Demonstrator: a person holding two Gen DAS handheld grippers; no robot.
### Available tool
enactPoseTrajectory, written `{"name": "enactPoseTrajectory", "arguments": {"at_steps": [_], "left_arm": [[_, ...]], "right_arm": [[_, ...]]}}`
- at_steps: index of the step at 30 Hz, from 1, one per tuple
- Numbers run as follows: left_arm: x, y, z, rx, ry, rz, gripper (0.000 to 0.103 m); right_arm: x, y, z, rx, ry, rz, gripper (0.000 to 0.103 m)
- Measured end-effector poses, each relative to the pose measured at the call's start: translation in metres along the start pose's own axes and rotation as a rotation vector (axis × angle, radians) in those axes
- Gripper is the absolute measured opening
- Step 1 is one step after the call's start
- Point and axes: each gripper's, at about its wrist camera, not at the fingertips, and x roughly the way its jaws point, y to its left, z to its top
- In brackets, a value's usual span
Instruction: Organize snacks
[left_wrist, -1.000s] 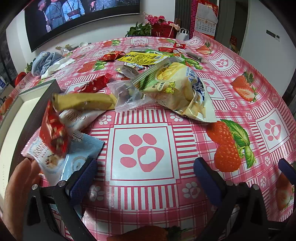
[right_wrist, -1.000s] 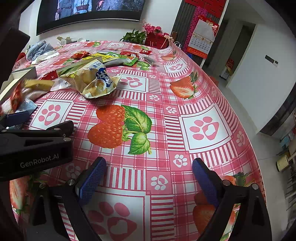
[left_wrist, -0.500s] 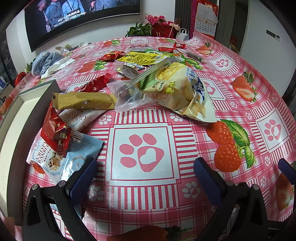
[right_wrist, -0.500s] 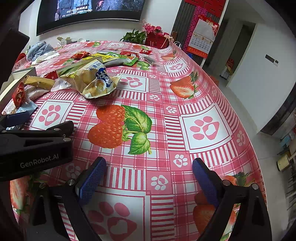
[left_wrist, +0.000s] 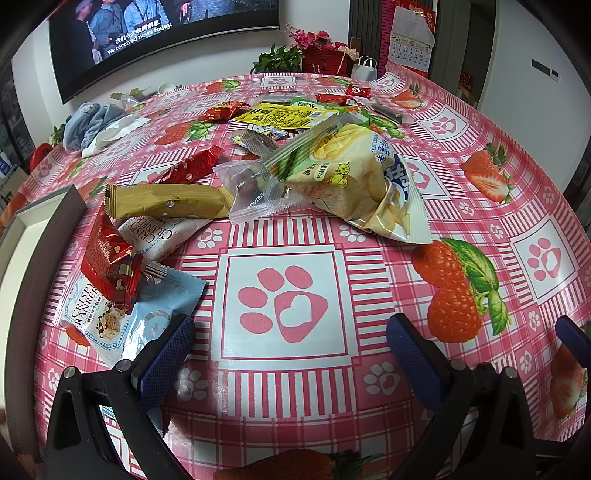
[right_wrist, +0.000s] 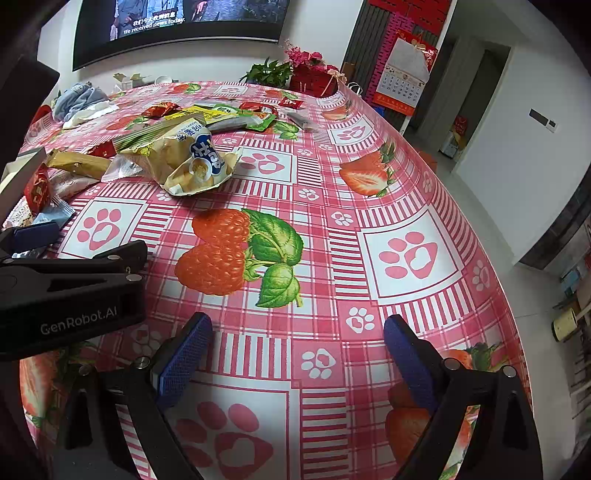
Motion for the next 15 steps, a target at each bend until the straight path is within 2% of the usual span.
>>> {"name": "enactPoseTrajectory", "arguments": {"at_steps": [15], "left_arm": [[-0.0001,-0.0007,-0.0003,0.0,0.0,0.003,0.103]], "right_arm": [[-0.0004,-0.0005,0.0001,0.0,0.0,0.0,0.095]]}}
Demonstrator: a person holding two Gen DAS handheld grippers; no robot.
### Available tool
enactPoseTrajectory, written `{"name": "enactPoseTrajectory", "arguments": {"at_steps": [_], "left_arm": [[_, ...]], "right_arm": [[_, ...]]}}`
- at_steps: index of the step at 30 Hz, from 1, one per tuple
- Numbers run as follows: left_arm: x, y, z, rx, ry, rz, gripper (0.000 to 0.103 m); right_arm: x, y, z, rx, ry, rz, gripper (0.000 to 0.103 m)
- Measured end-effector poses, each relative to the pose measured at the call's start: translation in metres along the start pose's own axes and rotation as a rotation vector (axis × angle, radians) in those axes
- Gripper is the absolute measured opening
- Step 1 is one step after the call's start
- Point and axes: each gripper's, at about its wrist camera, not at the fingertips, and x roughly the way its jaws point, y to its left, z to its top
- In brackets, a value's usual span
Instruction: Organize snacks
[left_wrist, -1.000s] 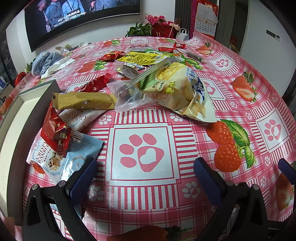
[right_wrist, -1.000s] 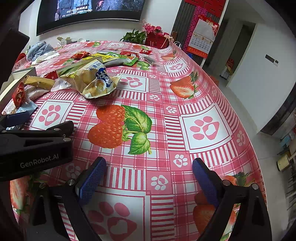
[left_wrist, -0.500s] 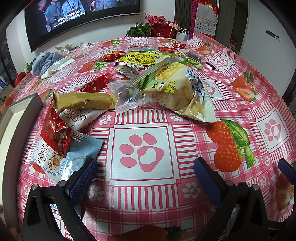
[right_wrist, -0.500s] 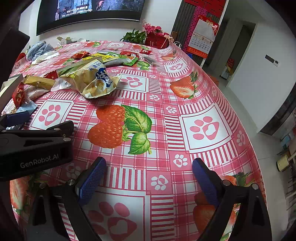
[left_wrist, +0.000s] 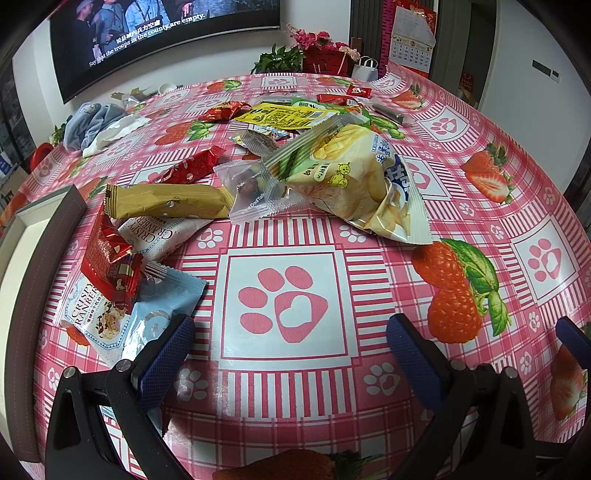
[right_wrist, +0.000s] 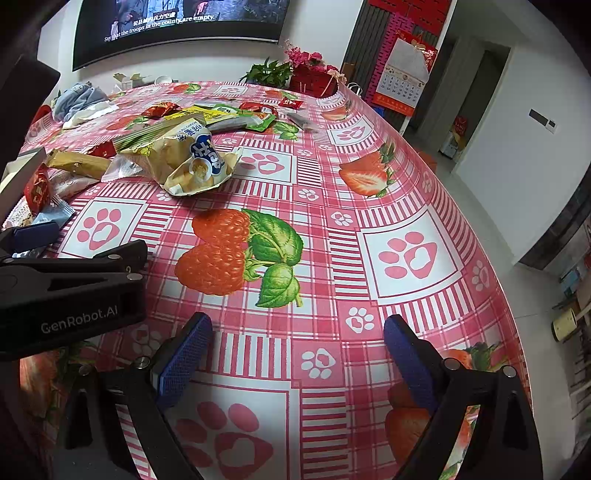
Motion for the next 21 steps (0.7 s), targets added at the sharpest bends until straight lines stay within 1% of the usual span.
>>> {"name": "enactPoseTrajectory", "arguments": {"at_steps": [4,7,9,10,12,13,14,17,18,21], "left_arm": [[-0.001,0.0,-0.001,0.006,0.009,-0.005,0.103],[-0.003,0.0,-0.002,0.057,0.067,-0.041,0.103],[-0.008,0.001,-0.006,0.073,0.088,-0.053,0.103],[-0.01,0.002,-0.01,0.071,0.082,-0.055,0.103],[-0.017,0.008,-0.016,0.039,0.033,-0.072,0.103],[-0.019,0.01,-0.019,0.018,0.021,-0.066,0.103],[-0.022,0.014,-0.021,0.005,0.023,-0.073,0.103],[-0.031,0.022,-0.024,0.004,0.022,-0.148,0.103],[-0.034,0.024,-0.025,0.003,0.016,-0.149,0.103],[-0.048,0.035,-0.027,-0.024,-0.04,-0.132,0.103]], "right_arm": [[0.0,0.0,0.0,-0.001,0.0,-0.001,0.095],[0.0,0.001,0.0,-0.001,0.0,-0.001,0.095],[0.0,0.0,0.0,-0.002,0.0,-0.002,0.095],[0.0,0.0,0.0,-0.002,0.0,-0.002,0.095],[0.0,0.001,0.0,-0.004,0.0,-0.001,0.095],[-0.001,0.002,0.0,-0.011,-0.004,-0.005,0.096],[-0.001,0.004,0.0,-0.019,-0.006,-0.011,0.1],[-0.001,0.005,0.0,-0.025,-0.008,-0.019,0.1],[-0.001,0.005,0.0,-0.024,-0.007,-0.017,0.1],[-0.001,0.004,0.0,-0.018,-0.004,-0.009,0.1]]}}
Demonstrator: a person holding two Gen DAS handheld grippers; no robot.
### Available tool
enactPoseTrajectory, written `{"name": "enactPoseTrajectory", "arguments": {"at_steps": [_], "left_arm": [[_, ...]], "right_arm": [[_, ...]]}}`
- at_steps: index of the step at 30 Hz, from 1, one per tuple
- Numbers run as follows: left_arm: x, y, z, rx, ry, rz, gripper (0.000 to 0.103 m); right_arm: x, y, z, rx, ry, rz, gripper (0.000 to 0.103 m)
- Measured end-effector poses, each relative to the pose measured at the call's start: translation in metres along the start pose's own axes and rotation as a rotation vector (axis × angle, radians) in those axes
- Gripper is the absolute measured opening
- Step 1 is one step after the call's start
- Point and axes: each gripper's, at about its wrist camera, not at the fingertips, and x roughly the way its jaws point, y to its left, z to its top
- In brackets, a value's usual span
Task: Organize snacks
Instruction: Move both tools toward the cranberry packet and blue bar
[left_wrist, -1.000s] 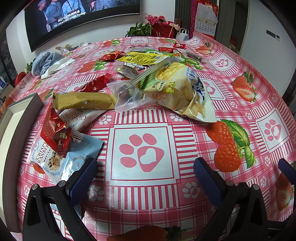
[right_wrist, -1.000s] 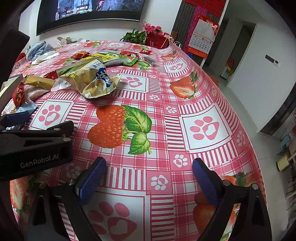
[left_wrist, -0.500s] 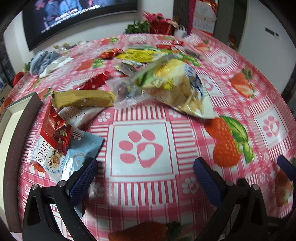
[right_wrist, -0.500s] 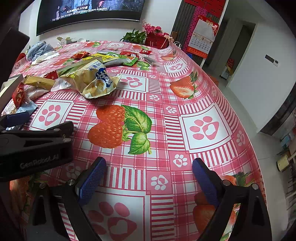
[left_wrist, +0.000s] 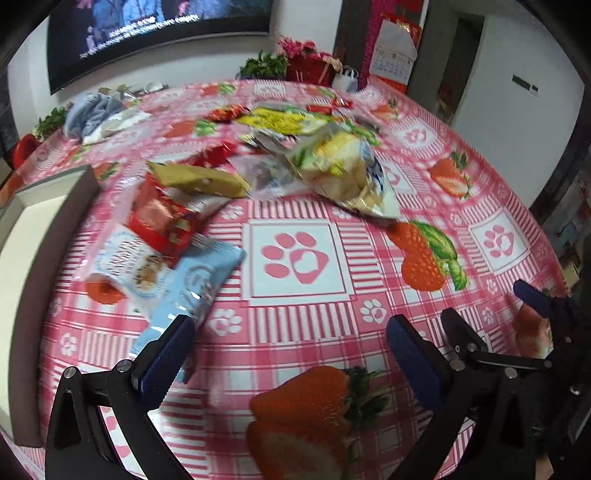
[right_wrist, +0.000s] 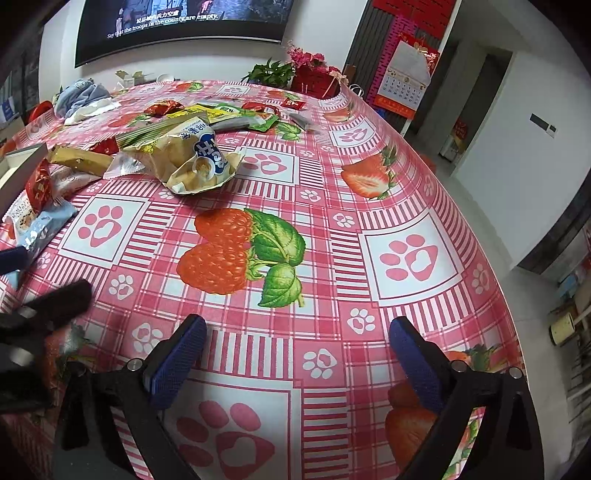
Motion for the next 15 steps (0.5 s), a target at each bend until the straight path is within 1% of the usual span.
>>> {"name": "enactPoseTrajectory", "arguments": {"at_steps": [1,2,3,4,6,7,9,11,13,15], "left_arm": [[-0.005,0.003,0.0,-0.01,-0.006,0.002,0.103],[-0.01,0.005,0.0,-0.013,0.008,-0.006,0.103],[-0.013,0.006,0.0,-0.001,0.027,-0.017,0.103],[-0.017,0.005,0.0,0.022,0.037,-0.008,0.103],[-0.026,0.006,-0.003,0.072,0.024,0.04,0.103],[-0.034,0.009,-0.007,0.092,-0.007,0.073,0.103],[-0.043,0.019,-0.011,0.09,-0.046,0.107,0.103],[-0.048,0.034,-0.015,0.068,-0.062,0.131,0.103],[-0.045,0.048,-0.018,0.048,-0.049,0.178,0.103],[-0.041,0.064,-0.021,0.024,-0.027,0.202,0.103]], "right_arm": [[0.0,0.0,0.0,0.0,0.0,0.001,0.1],[0.0,0.0,0.0,-0.001,0.0,-0.001,0.1],[0.0,0.0,0.0,-0.001,0.0,-0.002,0.099],[0.0,0.0,0.0,-0.002,-0.001,-0.003,0.099],[0.0,0.0,0.0,-0.003,-0.001,-0.003,0.099],[0.0,0.0,0.0,-0.001,0.0,-0.001,0.099],[0.0,-0.001,0.0,0.001,0.002,0.001,0.099],[0.0,0.0,0.0,0.0,0.002,0.001,0.1],[0.001,-0.001,0.0,0.001,0.002,0.002,0.099],[0.001,-0.001,0.0,0.004,0.003,0.005,0.099]]}}
